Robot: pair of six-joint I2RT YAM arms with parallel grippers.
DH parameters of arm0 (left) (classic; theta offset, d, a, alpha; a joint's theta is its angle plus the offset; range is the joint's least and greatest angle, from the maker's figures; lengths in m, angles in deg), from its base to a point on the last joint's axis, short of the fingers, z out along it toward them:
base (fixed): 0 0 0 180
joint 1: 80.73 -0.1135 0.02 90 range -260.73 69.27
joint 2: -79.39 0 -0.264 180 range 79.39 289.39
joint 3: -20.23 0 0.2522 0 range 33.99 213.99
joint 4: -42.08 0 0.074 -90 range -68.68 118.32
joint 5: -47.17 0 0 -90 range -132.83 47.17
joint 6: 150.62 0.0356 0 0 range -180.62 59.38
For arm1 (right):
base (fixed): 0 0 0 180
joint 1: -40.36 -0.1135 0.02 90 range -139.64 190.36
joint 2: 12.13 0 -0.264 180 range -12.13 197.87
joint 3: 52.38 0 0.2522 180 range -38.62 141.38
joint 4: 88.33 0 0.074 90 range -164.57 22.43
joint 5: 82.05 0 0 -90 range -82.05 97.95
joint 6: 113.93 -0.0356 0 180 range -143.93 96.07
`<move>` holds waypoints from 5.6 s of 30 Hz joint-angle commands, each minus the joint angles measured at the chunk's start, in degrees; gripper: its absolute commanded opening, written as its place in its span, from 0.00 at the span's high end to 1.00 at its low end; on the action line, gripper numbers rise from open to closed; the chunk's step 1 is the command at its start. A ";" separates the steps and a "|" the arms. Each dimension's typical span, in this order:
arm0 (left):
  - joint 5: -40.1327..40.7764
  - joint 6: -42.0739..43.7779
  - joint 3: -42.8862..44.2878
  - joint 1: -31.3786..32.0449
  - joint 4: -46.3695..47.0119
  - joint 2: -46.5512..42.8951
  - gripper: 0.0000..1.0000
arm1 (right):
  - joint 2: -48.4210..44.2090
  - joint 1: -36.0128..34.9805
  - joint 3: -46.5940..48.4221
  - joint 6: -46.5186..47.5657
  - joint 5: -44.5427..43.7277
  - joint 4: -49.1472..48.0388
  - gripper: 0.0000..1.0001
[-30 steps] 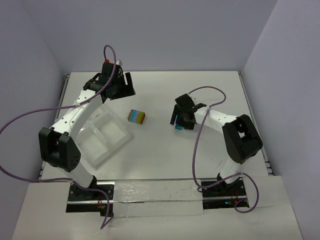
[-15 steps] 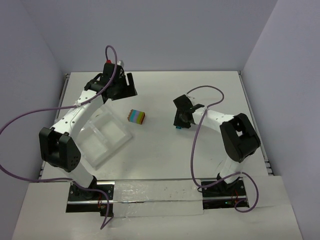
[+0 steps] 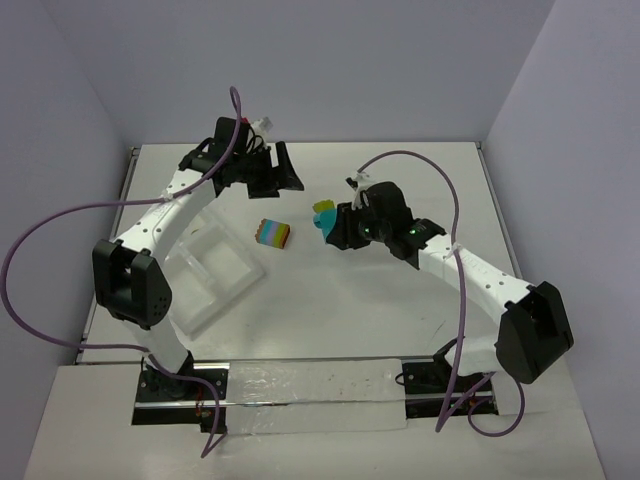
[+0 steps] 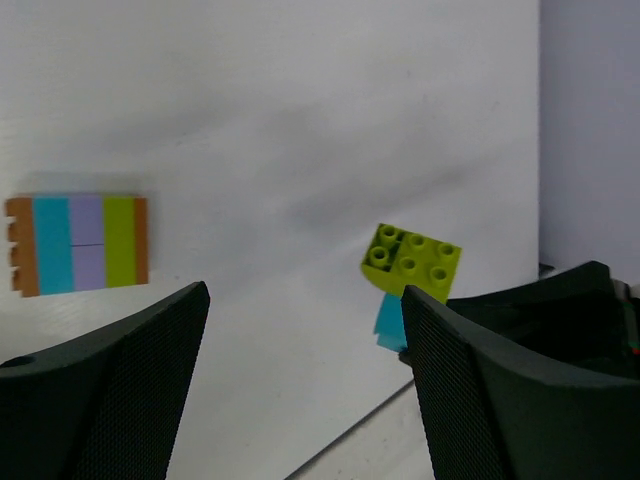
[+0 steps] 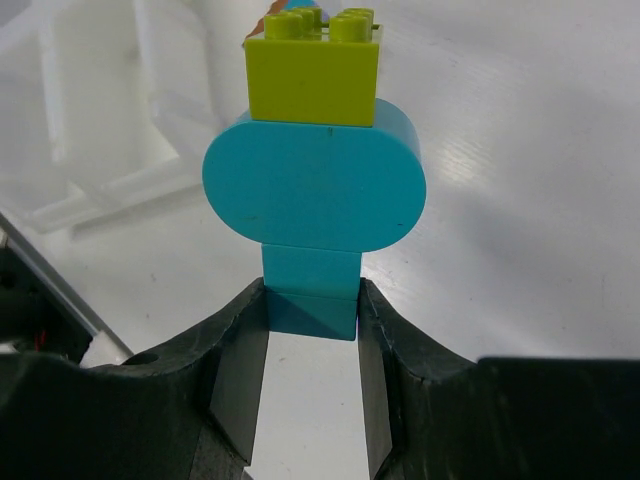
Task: Sort the legos into containers by color
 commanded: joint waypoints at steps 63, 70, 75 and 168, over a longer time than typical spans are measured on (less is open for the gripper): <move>-32.83 -6.87 -15.53 1.72 18.99 0.41 0.32 | -0.85 -6.38 1.94 3.42 3.51 0.22 1.00; -31.15 -4.58 -13.65 1.99 15.91 1.39 0.24 | -0.92 -6.38 2.22 3.51 3.51 0.57 1.00; -31.06 -4.58 -13.58 1.99 16.09 1.03 0.42 | -0.75 -6.38 2.48 3.51 3.33 0.57 1.00; 6.30 -22.33 -2.58 -0.55 -7.30 -1.15 1.00 | 20.99 -23.49 22.75 19.23 -40.74 -10.34 0.29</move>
